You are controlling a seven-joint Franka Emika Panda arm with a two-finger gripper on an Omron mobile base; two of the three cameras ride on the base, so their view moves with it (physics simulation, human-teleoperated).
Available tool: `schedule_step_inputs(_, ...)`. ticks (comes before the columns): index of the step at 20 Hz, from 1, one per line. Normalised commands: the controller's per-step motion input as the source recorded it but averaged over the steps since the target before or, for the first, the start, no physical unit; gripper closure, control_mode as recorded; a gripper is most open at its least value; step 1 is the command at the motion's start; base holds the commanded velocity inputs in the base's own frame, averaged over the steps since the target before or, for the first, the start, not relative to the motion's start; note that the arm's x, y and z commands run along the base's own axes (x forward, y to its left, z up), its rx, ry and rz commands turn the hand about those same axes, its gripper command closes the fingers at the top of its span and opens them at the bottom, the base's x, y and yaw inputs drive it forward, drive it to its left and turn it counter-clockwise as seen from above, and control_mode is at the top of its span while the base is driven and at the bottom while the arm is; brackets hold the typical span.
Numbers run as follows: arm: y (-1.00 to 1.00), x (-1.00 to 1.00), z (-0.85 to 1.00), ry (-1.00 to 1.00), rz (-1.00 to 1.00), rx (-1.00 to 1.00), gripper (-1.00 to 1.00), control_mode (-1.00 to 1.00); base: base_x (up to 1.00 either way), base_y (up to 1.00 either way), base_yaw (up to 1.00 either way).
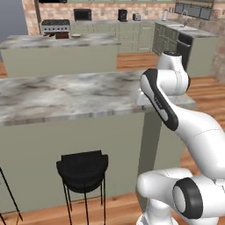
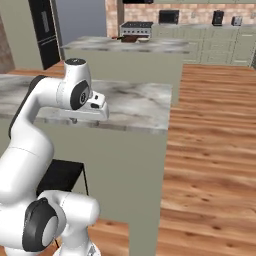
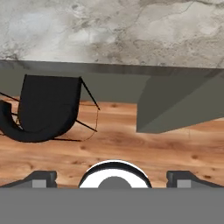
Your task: Place the two vegetables and bowl onto the tray for setting up a vegetable dip station.
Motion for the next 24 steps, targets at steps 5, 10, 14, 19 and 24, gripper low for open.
schedule_step_inputs(5, 0.0, 0.0, 0.0, 0.0, 0.0, 0.0, -1.0, 1.0, 0.0, -0.64, 0.0)
schedule_step_inputs(10, 0.0, 0.0, 0.0, 0.0, 0.0, 0.0, -1.0, 1.0, 0.0, -0.58, 0.0)
schedule_step_inputs(14, 0.0, 0.0, 0.0, 0.0, 0.0, 0.0, -1.0, 1.0, 0.02, -0.55, 0.0)
schedule_step_inputs(19, 0.0, 0.0, 0.0, 0.0, 0.0, 0.0, -1.0, 1.0, 0.02, -0.57, 0.0)
schedule_step_inputs(24, 0.0, 0.0, 0.0, 0.0, 0.0, 0.0, -1.0, 1.0, 0.01, -0.61, 0.0)
